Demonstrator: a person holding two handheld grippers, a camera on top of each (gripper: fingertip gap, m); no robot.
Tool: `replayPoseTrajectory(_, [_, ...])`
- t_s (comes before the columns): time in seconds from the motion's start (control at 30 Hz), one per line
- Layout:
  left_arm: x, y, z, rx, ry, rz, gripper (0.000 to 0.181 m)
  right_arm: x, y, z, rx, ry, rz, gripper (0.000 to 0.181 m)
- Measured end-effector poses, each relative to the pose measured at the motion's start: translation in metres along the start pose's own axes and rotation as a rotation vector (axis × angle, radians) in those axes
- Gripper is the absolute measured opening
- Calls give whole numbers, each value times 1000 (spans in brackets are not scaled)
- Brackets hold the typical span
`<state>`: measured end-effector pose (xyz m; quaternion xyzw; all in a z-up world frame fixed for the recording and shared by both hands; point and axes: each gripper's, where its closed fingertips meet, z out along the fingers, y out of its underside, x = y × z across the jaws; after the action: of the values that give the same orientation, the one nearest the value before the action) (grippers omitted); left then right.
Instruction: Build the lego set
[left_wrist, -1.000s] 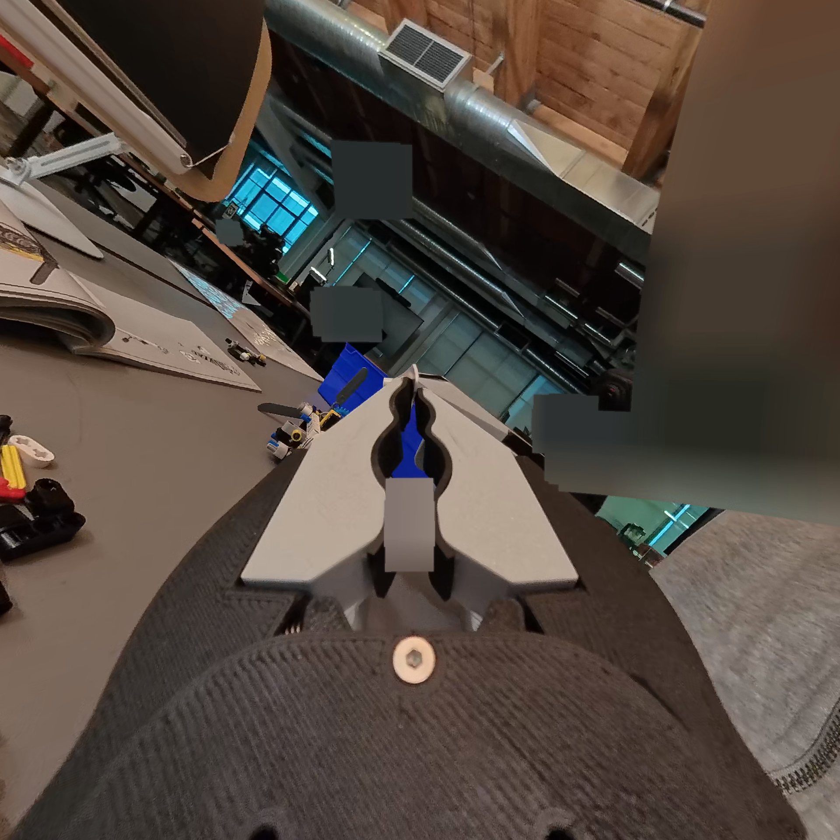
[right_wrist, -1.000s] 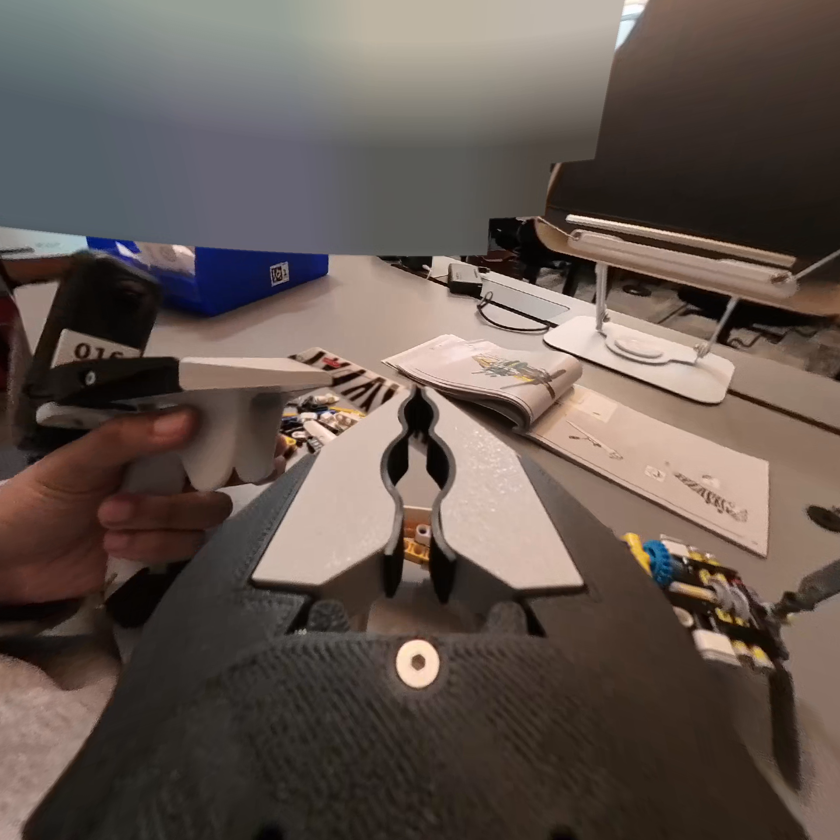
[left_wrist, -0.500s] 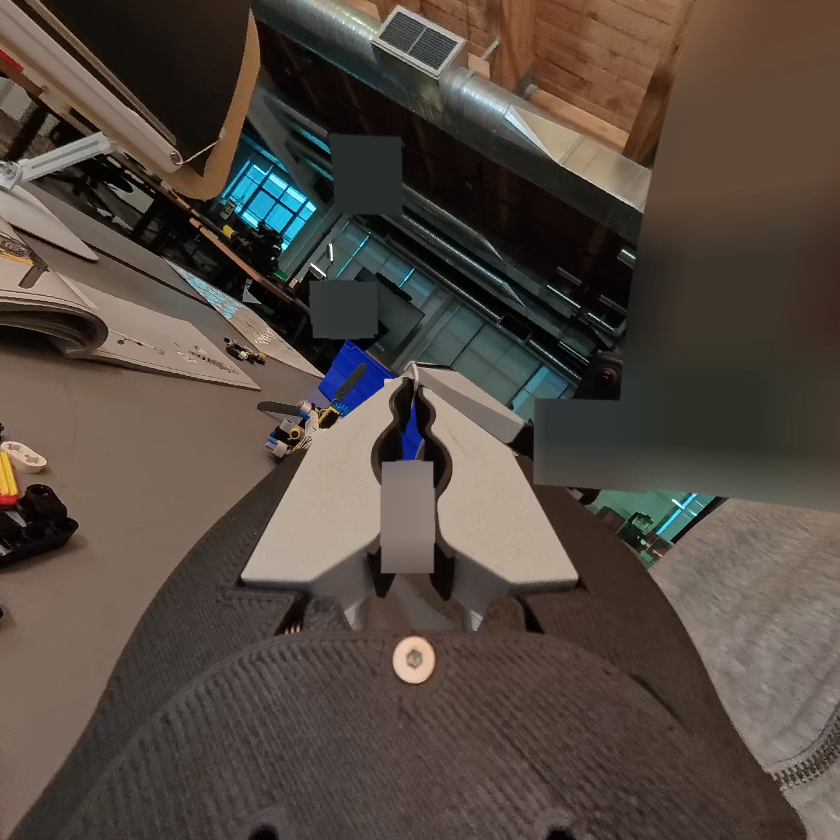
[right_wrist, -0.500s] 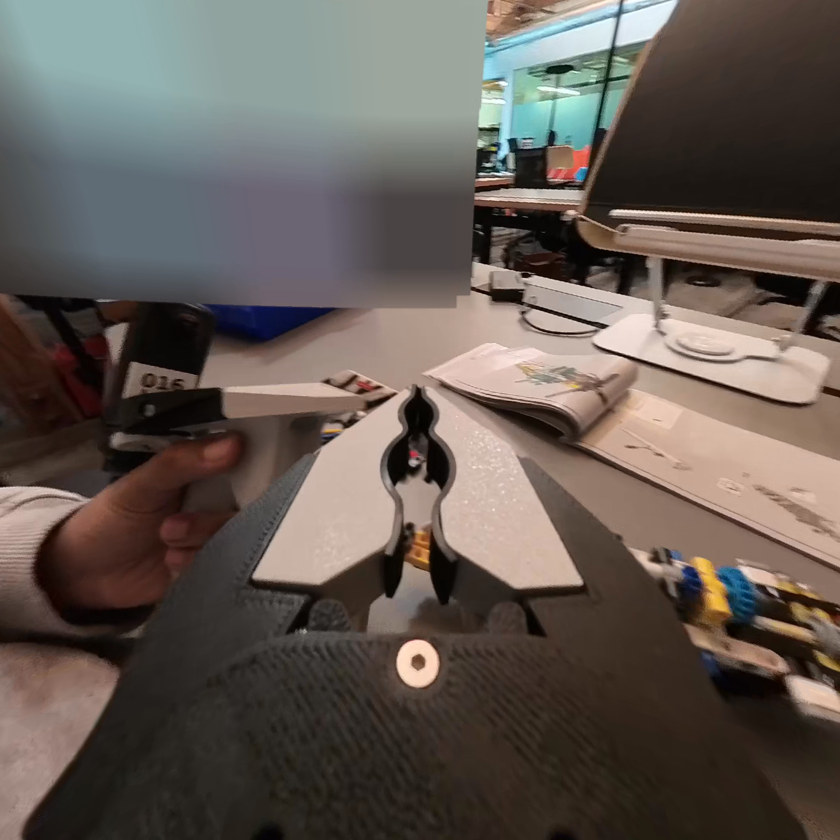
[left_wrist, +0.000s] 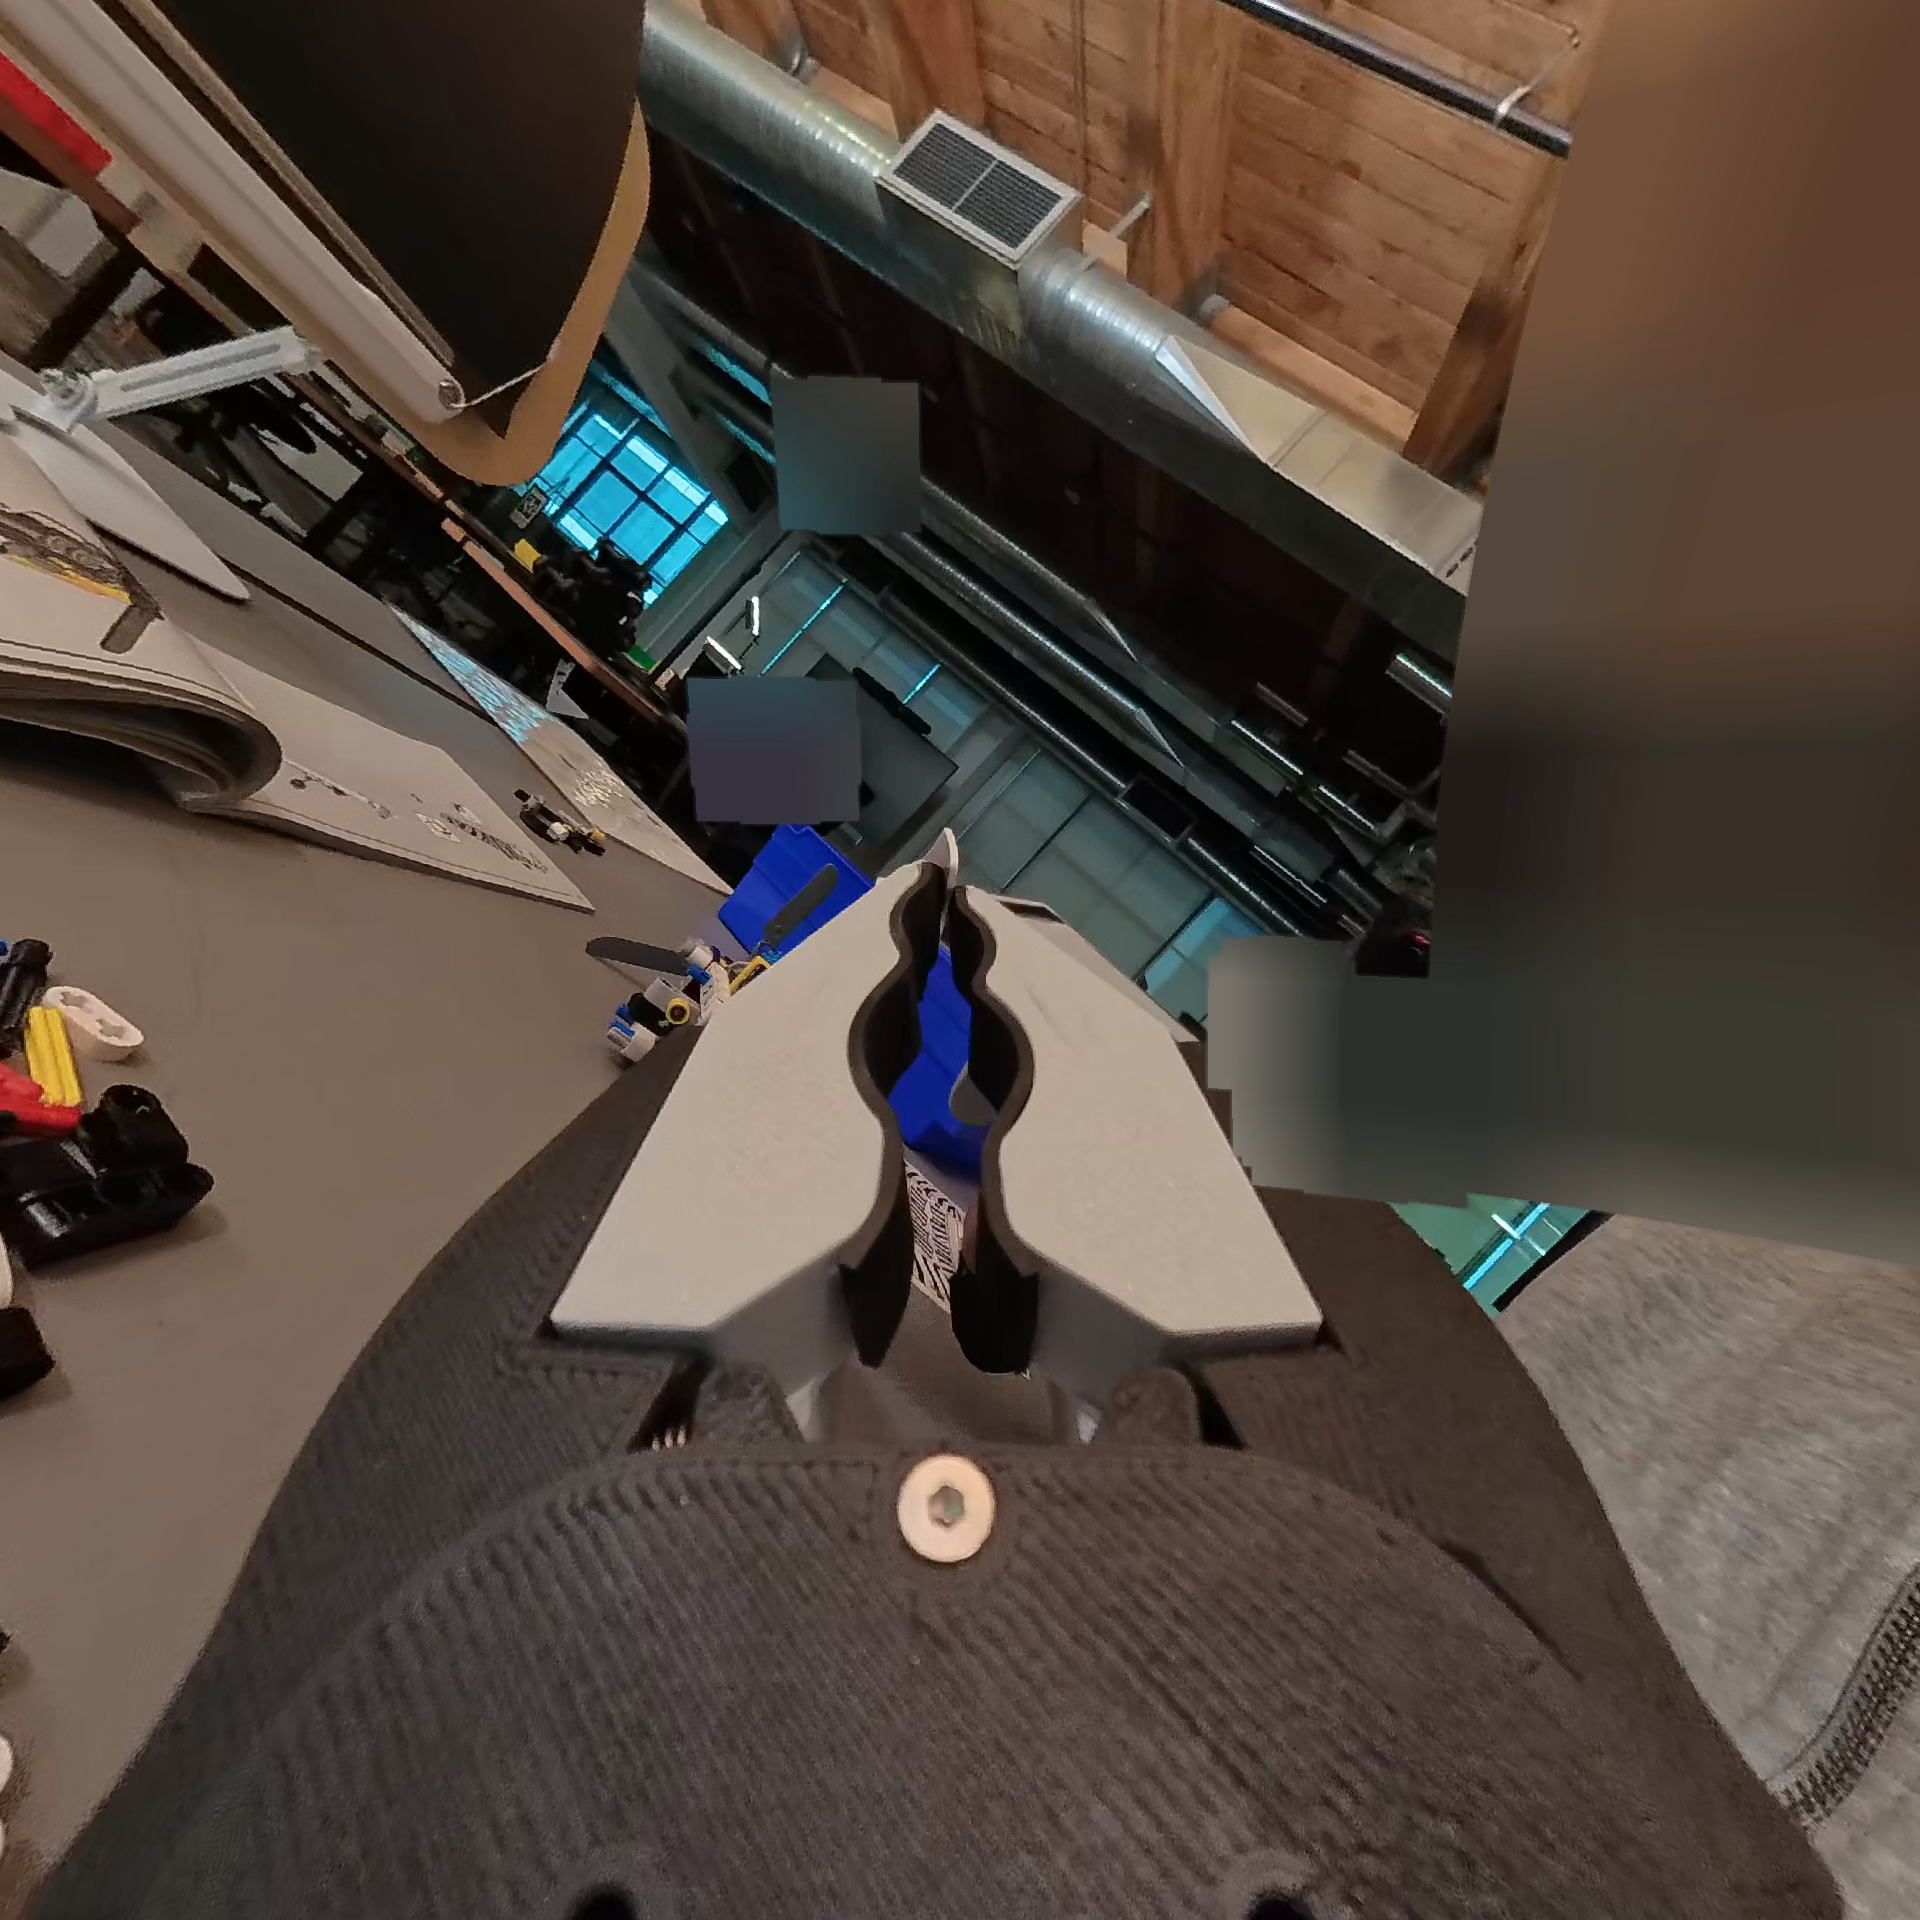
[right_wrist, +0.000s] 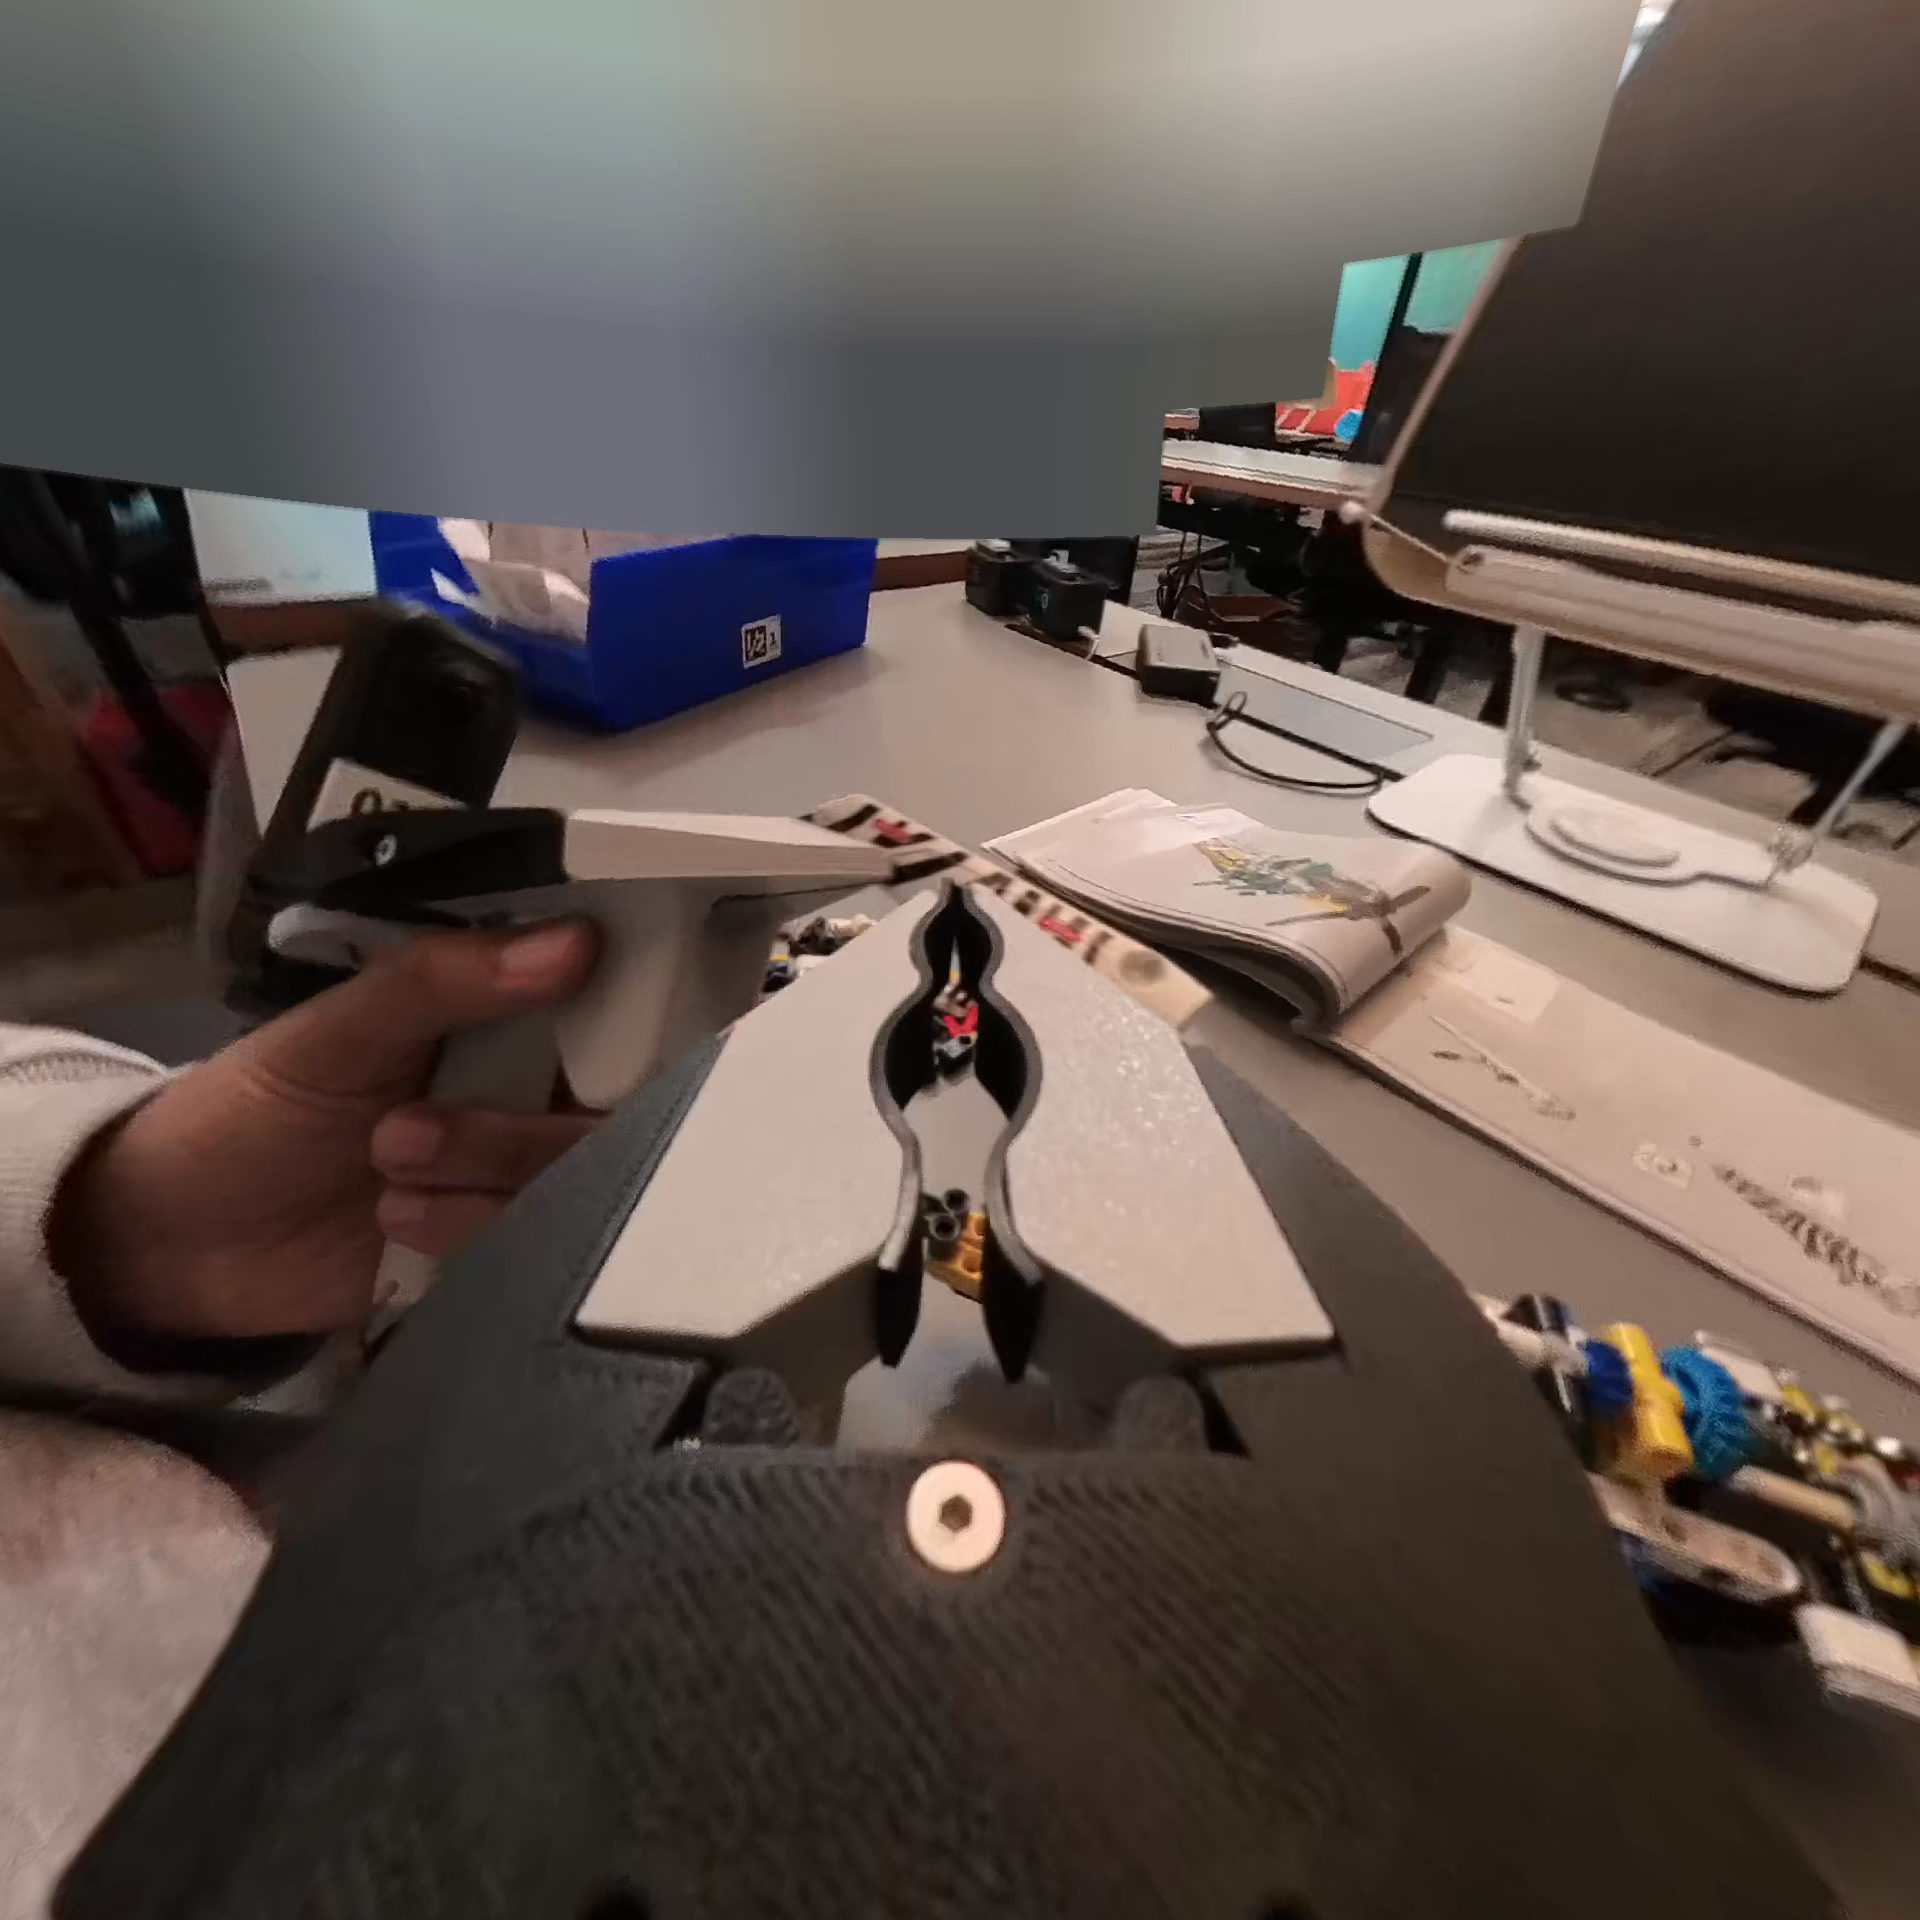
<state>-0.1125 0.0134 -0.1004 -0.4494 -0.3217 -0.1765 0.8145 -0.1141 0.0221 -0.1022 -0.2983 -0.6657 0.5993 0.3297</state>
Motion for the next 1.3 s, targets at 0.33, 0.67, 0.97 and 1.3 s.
replayPoseTrajectory(0.33, [-2, -7, -4, 41, 7, -41, 0, 23, 6, -11, -50, 100, -65, 0])
replayPoseTrajectory(0.67, [-3, -8, -4, 50, 8, -46, 0, 5, 6, -3, -84, 86, -234, 0])
replayPoseTrajectory(0.97, [-1, -7, -3, 43, 13, -38, 0, 4, 3, -2, -61, 63, -182, 0])
replayPoseTrajectory(1.3, [0, -8, -4, 53, 18, -35, 0, 22, 4, -12, -53, 88, -56, 0])
